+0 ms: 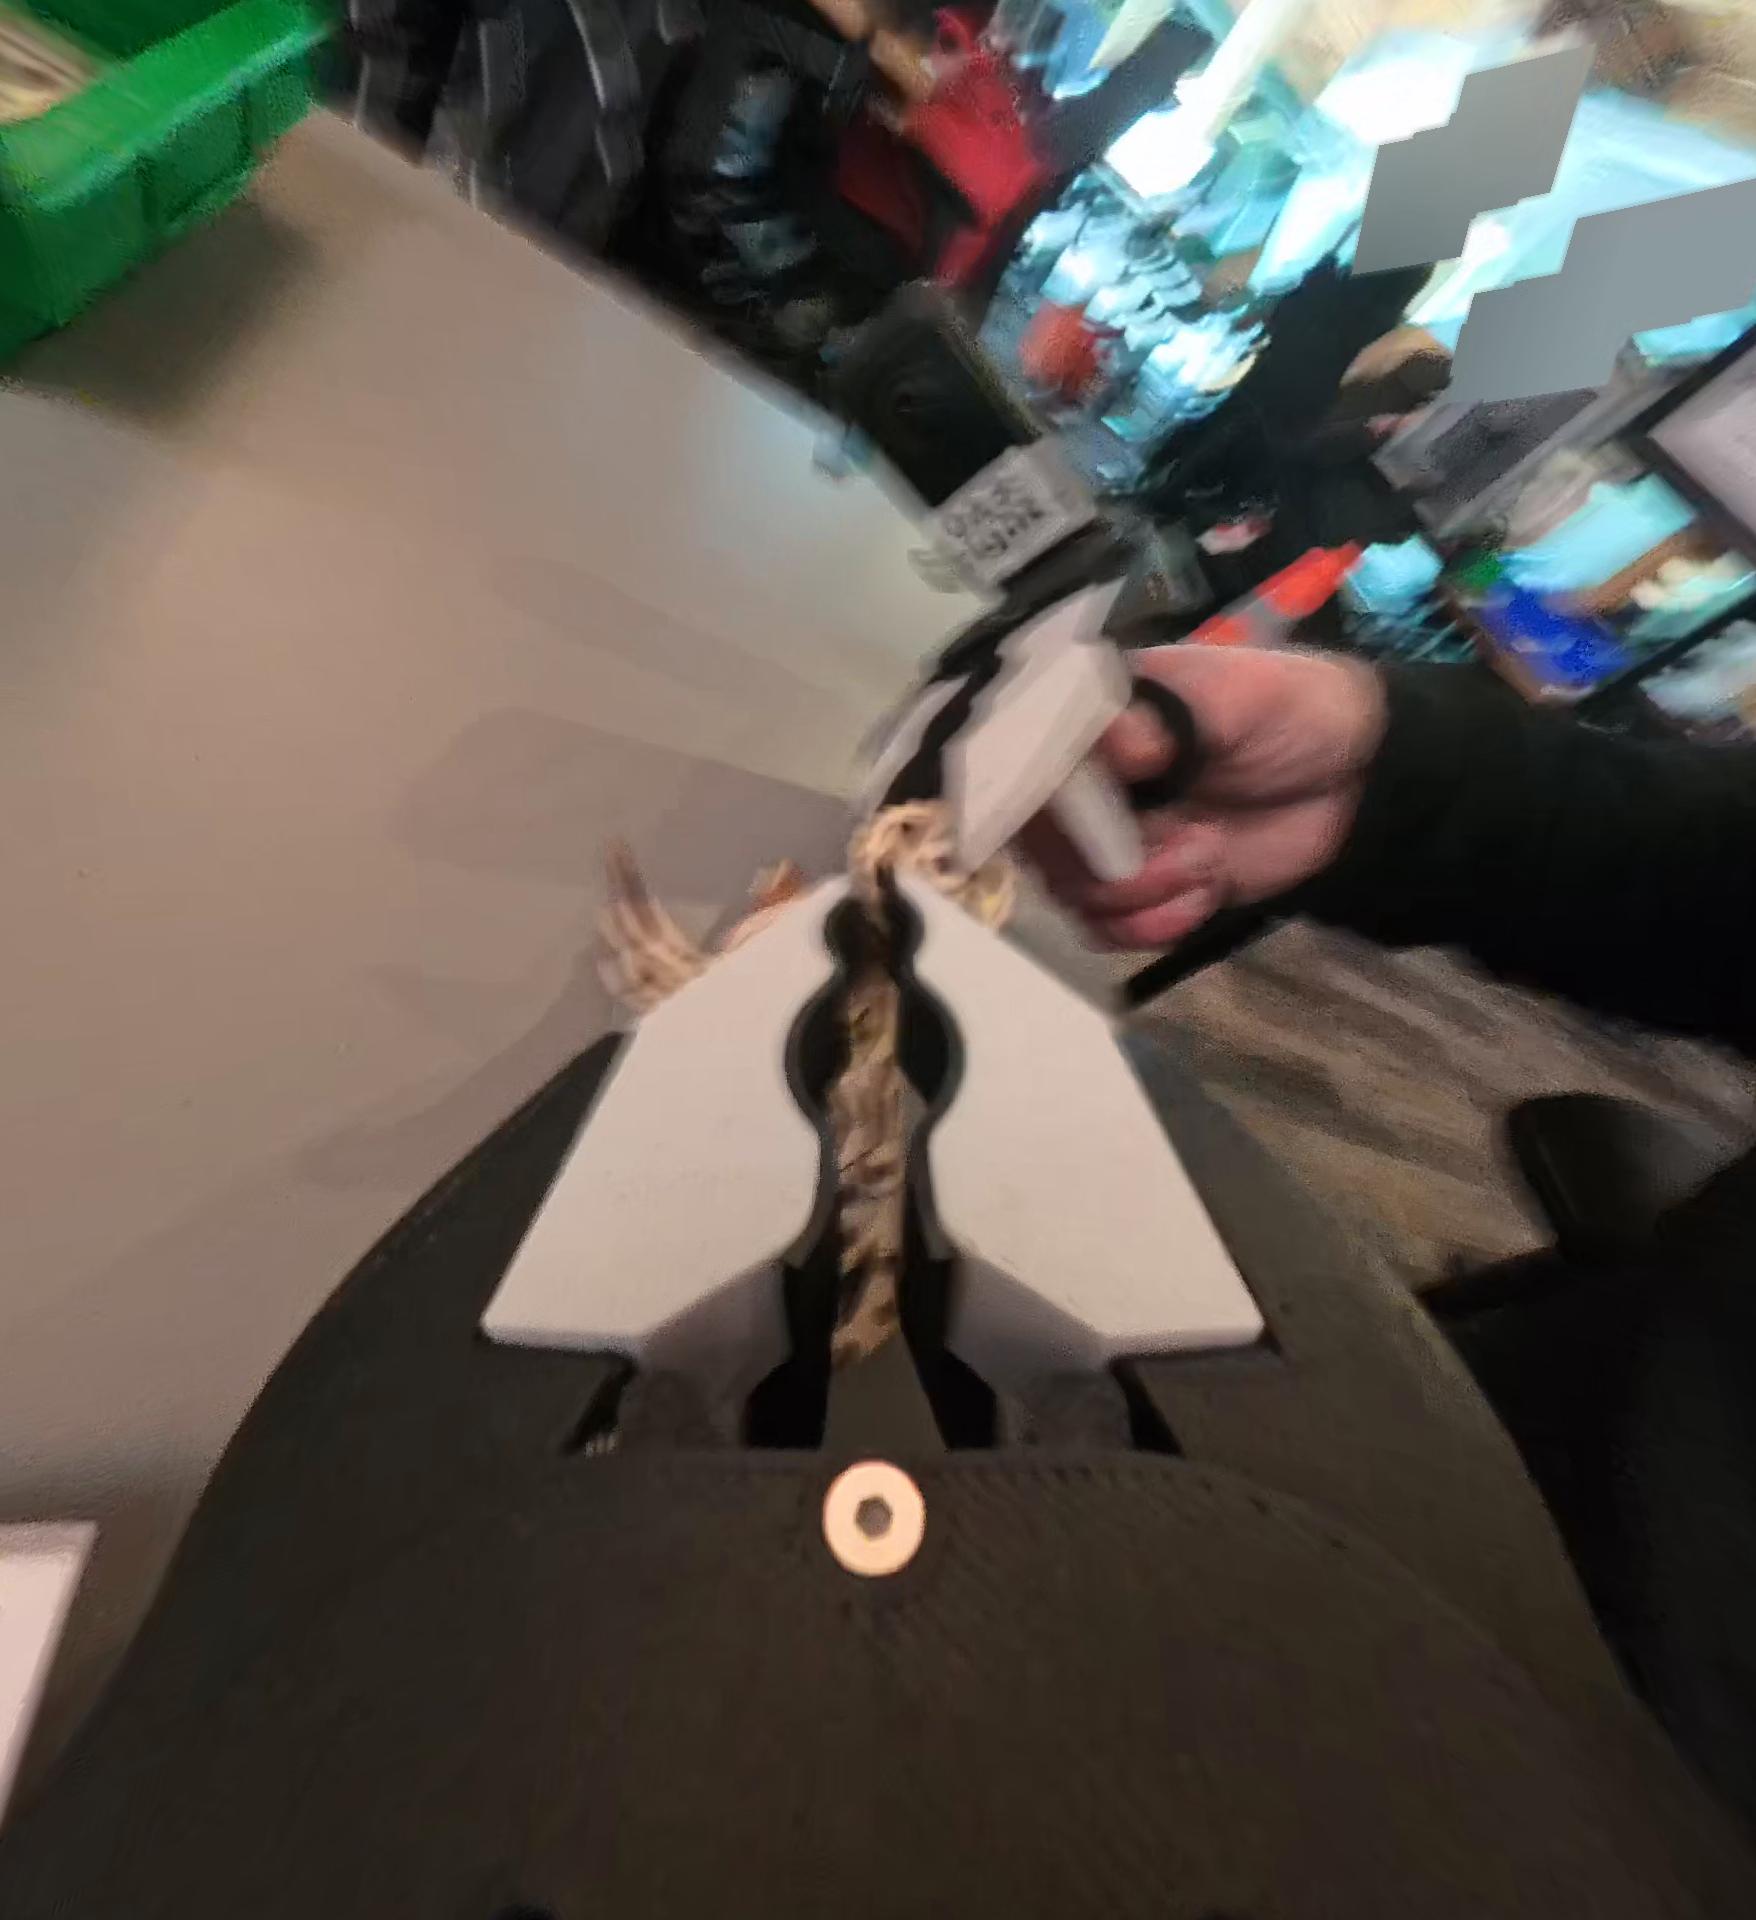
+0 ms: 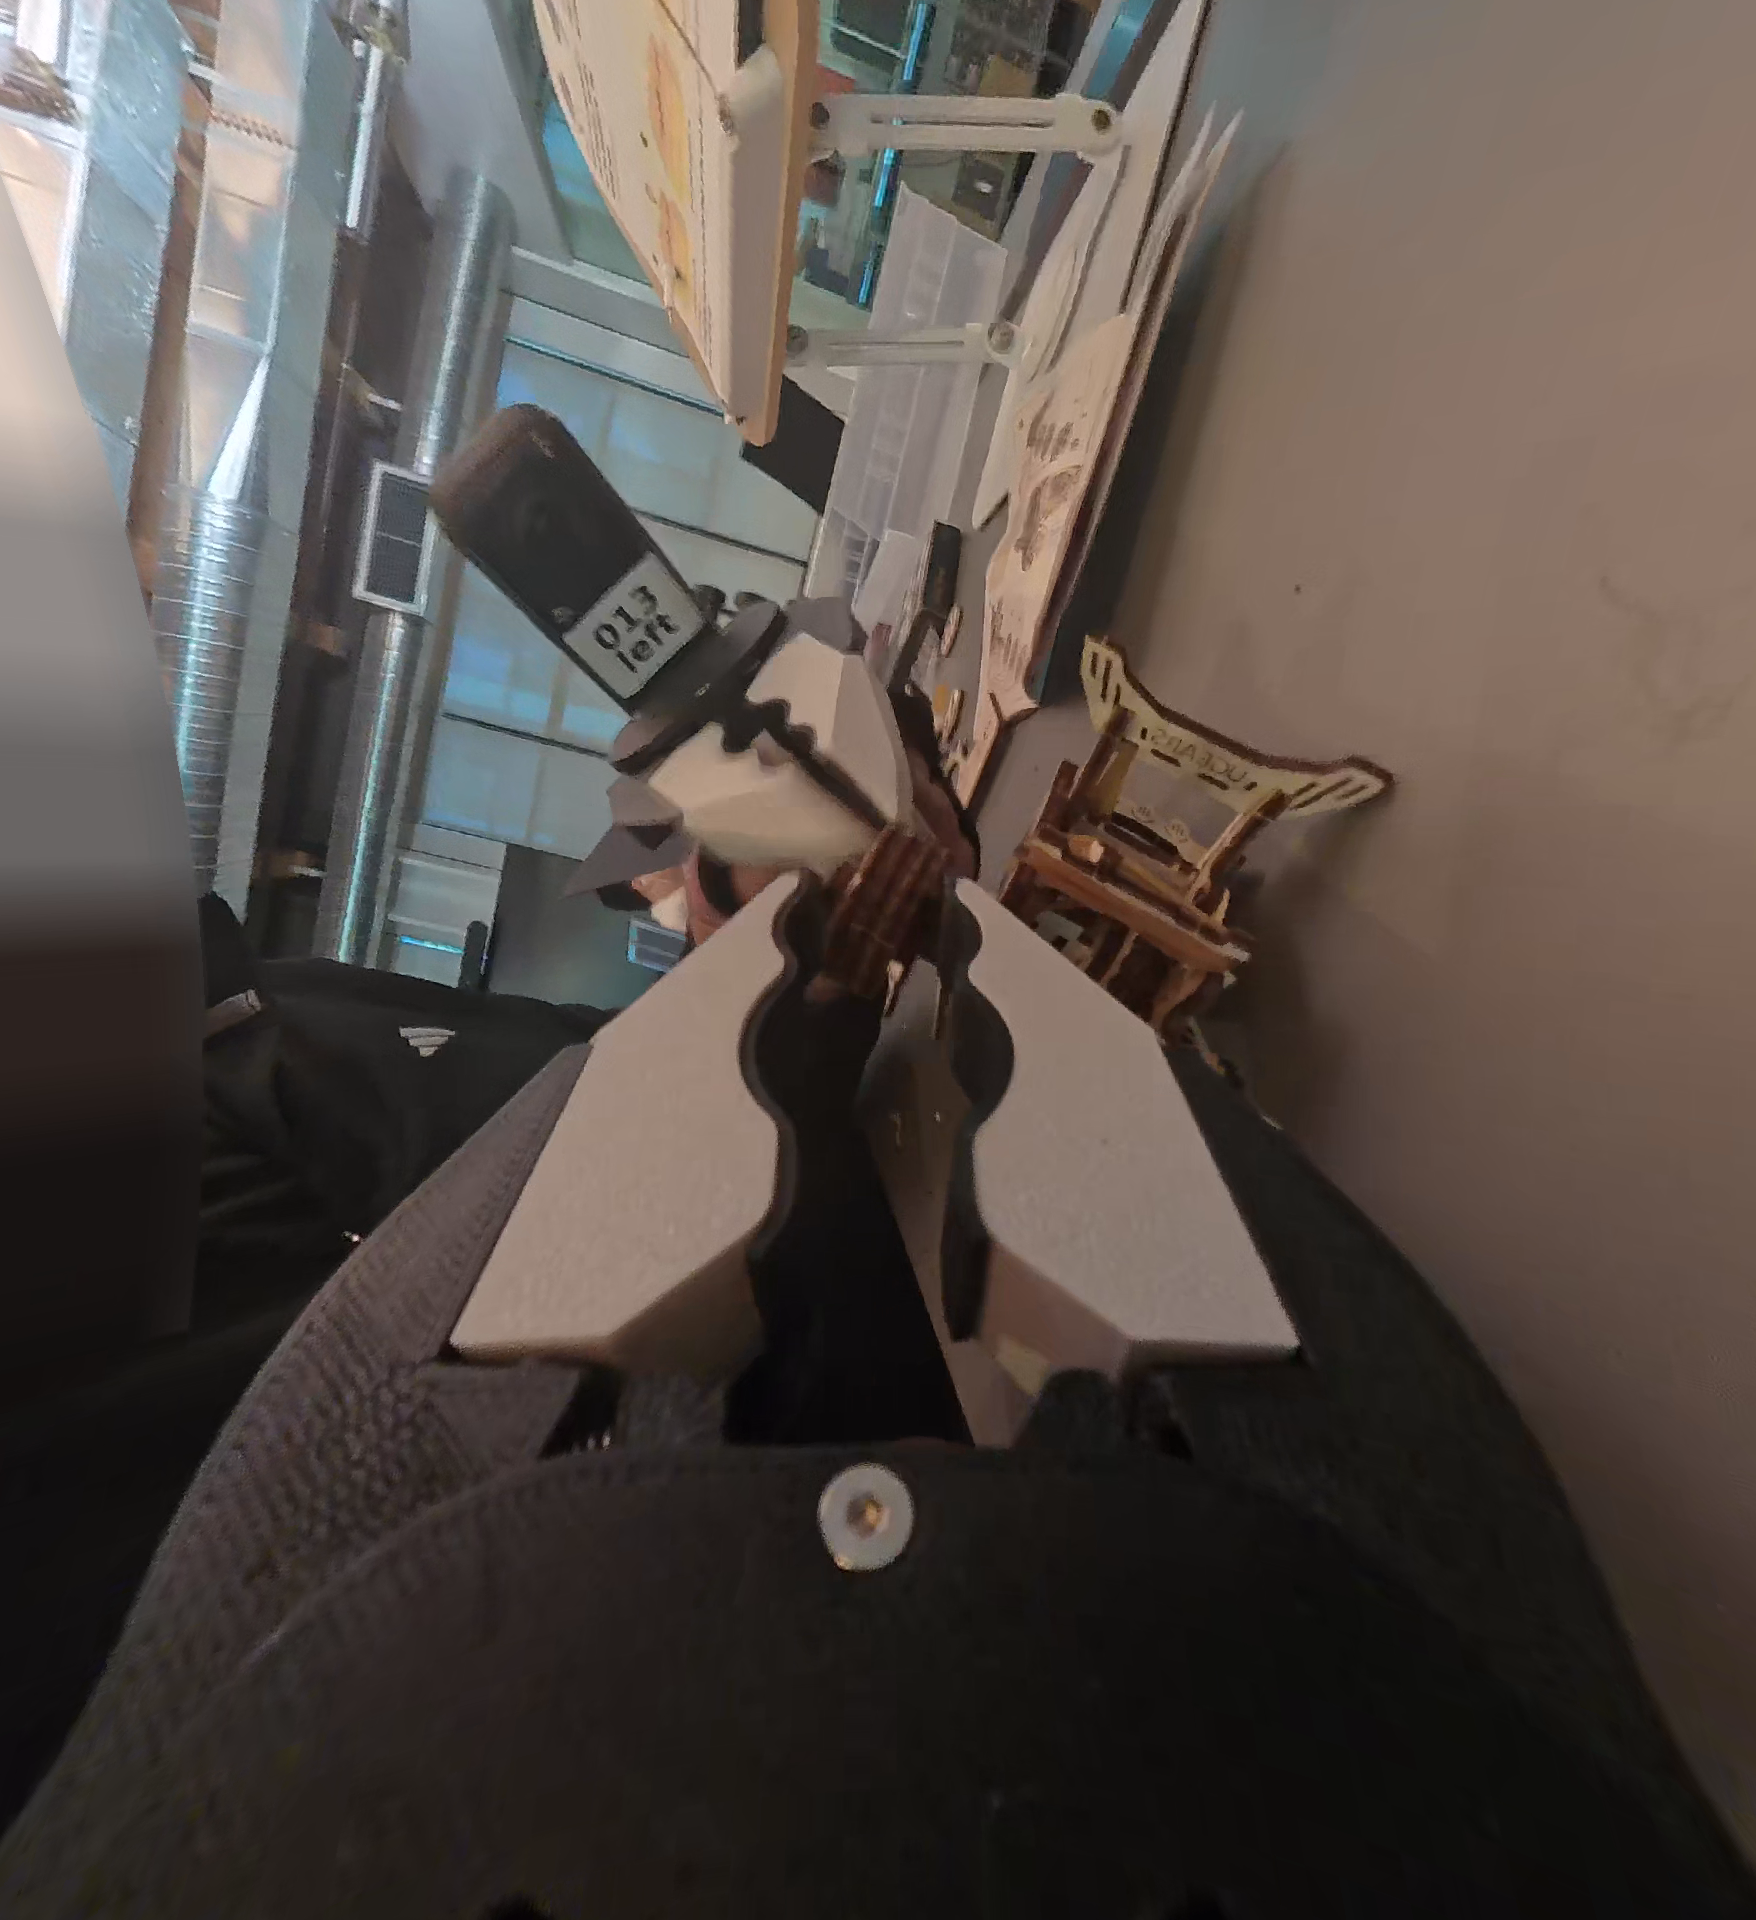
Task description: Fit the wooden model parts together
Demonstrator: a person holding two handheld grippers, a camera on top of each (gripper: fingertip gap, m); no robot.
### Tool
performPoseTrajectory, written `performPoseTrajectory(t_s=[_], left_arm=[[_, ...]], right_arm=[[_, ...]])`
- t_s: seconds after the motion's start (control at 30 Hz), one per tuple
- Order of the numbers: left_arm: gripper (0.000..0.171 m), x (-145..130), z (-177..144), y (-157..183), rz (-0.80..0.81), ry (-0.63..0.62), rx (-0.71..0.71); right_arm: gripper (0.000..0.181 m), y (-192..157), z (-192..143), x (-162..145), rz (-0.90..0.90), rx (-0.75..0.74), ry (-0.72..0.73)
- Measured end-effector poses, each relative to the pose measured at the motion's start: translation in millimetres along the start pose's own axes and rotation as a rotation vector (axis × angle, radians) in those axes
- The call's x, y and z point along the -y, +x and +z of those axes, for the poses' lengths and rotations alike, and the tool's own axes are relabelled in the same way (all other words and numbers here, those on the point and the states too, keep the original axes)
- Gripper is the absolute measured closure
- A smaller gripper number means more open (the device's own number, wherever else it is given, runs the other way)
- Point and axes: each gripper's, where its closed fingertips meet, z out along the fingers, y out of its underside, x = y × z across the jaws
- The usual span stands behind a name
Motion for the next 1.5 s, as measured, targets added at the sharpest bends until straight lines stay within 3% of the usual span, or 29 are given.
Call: performPoseTrajectory(t_s=[0.27,0.4,0.83,1.4,1.5], left_arm=[[0.171,0,-1,-3,0.022,0.002,0.010],[0.171,13,-9,6,0.024,0.070,-0.041],[0.171,7,-2,8,0.017,0.060,-0.063],[0.171,5,0,5,0.078,0.067,0.013],[0.171,8,-9,2,0.079,0.084,0.010]], right_arm=[[0.162,1,1,0,0.008,0.007,0.018],[0.162,1,2,2,-0.008,0.000,0.027],[0.161,0,2,4,0.030,0.050,0.058],[0.162,1,2,3,-0.019,0.017,0.044],[0.148,-3,1,3,-0.022,0.053,0.053]])
